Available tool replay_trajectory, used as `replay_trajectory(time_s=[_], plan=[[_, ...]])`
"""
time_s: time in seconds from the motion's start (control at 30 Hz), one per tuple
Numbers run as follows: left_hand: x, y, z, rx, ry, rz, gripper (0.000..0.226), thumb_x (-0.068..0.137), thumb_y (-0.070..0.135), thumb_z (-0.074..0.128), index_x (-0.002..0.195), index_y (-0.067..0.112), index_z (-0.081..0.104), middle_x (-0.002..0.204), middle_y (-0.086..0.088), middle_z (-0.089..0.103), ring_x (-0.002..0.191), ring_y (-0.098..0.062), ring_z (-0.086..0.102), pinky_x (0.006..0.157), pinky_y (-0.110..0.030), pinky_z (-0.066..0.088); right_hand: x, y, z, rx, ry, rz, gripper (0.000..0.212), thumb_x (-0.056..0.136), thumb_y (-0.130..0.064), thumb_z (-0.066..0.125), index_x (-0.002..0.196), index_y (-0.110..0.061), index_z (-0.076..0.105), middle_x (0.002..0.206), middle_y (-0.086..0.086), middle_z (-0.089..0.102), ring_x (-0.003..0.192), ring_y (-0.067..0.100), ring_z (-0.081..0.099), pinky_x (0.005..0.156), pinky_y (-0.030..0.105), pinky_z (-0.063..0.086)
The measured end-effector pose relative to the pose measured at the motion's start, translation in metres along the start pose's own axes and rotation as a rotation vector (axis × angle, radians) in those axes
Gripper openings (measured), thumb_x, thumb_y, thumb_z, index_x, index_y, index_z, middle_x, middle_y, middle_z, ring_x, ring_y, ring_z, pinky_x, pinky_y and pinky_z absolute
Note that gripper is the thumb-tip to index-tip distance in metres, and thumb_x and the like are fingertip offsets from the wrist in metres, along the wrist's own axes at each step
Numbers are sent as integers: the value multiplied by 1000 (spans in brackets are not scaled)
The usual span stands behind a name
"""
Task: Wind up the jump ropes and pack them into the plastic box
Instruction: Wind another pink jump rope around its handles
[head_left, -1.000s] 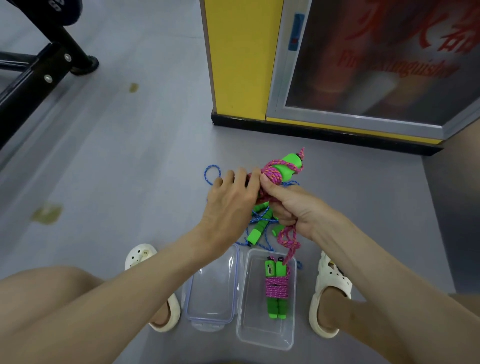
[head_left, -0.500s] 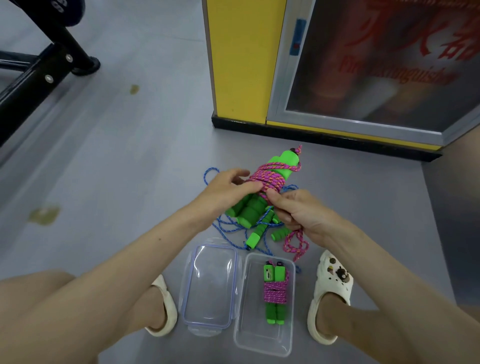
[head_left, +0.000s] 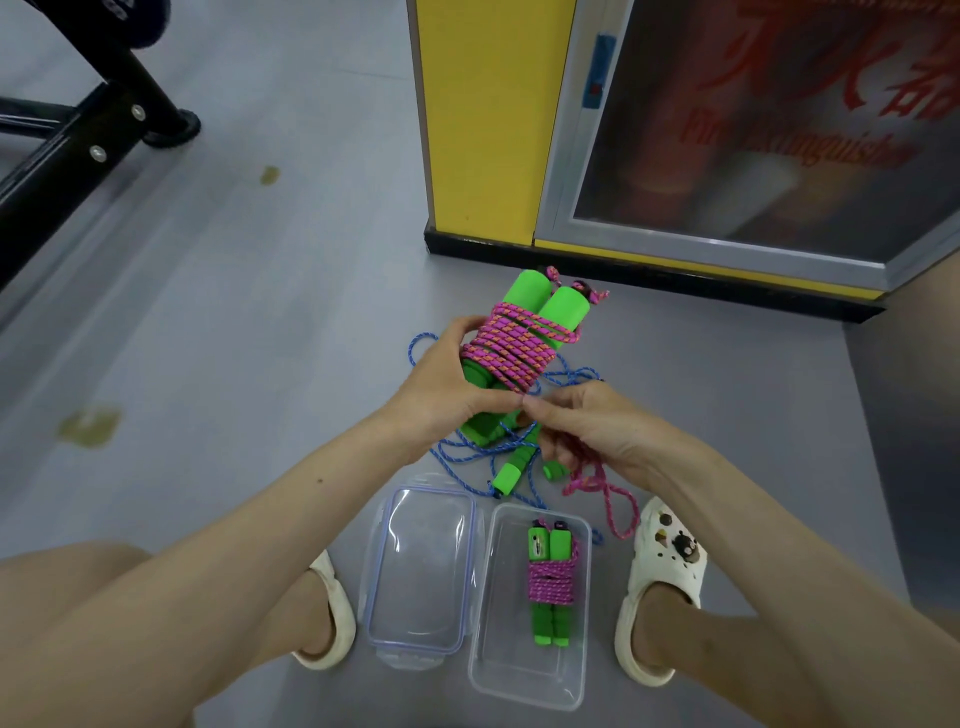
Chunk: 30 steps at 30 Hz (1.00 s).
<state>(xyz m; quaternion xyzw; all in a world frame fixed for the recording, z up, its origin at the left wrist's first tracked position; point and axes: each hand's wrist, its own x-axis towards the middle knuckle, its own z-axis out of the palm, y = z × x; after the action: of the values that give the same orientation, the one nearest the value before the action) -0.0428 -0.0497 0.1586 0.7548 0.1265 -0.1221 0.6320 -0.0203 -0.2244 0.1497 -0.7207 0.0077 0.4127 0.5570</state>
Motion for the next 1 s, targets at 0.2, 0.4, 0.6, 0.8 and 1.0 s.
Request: replay_trajectory(time_s=[0.2, 0.4, 0.6, 0.8, 1.0], plan=[[12, -5, -25, 234, 254, 14, 51, 67, 13, 84, 109, 14, 54, 99, -6, 64, 87, -22, 62, 77, -36, 54, -1, 6, -20, -177, 23, 94, 8, 87, -6, 64, 80, -6, 66, 53, 7, 63, 42, 11, 58, 45, 21, 47], [9, -17, -40, 354, 310, 24, 44, 72, 13, 81, 105, 15, 51, 94, 0, 57, 85, -17, 54, 69, -28, 43, -8, 8, -30, -183, 200, 110, 10, 88, -10, 64, 88, -4, 71, 71, 4, 70, 54, 6, 64, 46, 19, 51], [8, -23, -58, 296, 404, -57, 43, 73, 13, 81, 107, 6, 55, 96, -11, 64, 76, -21, 61, 59, -30, 51, -11, 16, -48, -199, 418, 31, 6, 78, -8, 75, 78, -6, 70, 53, 3, 56, 47, 11, 49, 42, 16, 43], [5, -25, -67, 320, 431, -87, 41, 74, 14, 81, 106, 6, 56, 93, -8, 62, 73, -19, 59, 57, -27, 50, -9, 22, -51, -216, 454, 106, 15, 91, -14, 61, 79, -7, 67, 56, 4, 60, 38, 8, 49, 40, 19, 35], [2, -26, -63, 156, 346, -215, 36, 74, 9, 80, 103, 0, 61, 91, -14, 65, 72, -23, 62, 49, -23, 52, 3, 24, -51, 501, 649, 3, 15, 95, 1, 47, 90, -1, 61, 72, 10, 67, 72, 21, 65, 75, 36, 56]])
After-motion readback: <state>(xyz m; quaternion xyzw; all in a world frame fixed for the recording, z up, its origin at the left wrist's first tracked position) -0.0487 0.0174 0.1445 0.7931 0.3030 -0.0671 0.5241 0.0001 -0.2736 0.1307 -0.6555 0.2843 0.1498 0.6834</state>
